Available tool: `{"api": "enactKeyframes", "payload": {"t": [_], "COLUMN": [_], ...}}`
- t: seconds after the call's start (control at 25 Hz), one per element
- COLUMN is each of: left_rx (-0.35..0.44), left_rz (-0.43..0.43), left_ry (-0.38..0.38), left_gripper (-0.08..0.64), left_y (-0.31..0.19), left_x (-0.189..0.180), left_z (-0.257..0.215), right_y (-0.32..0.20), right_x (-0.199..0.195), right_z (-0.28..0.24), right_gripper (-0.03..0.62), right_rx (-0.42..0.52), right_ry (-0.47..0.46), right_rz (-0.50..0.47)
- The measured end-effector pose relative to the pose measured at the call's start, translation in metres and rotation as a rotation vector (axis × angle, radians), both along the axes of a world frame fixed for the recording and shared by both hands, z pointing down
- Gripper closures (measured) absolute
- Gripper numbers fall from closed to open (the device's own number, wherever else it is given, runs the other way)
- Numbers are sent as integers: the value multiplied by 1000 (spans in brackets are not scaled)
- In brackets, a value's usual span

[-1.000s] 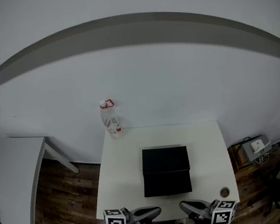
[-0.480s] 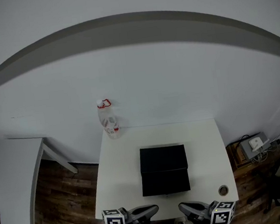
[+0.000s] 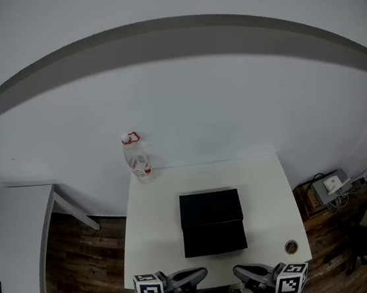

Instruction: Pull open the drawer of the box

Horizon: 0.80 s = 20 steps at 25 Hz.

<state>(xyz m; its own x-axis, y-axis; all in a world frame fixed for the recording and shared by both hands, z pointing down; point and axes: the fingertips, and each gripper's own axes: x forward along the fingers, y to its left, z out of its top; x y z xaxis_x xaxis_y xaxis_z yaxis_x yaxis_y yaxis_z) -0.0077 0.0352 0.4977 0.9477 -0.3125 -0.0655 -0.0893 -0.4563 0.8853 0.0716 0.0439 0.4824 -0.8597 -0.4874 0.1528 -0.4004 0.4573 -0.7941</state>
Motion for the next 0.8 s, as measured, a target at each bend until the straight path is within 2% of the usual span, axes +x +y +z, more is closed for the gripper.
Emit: {"api": "enactKeyframes", "payload": {"t": [0.8], "left_rx": [-8], "left_rz": [-1], "left_ry": [-26], "left_gripper": [560], "left_y": [5], "left_x": [3], "left_z": [-10], "right_y": [7], "right_x": [1], "right_z": [-1], "right_gripper": [589], "right_rx": [-13], "right_ry": [-16], "right_rz": [4]}}
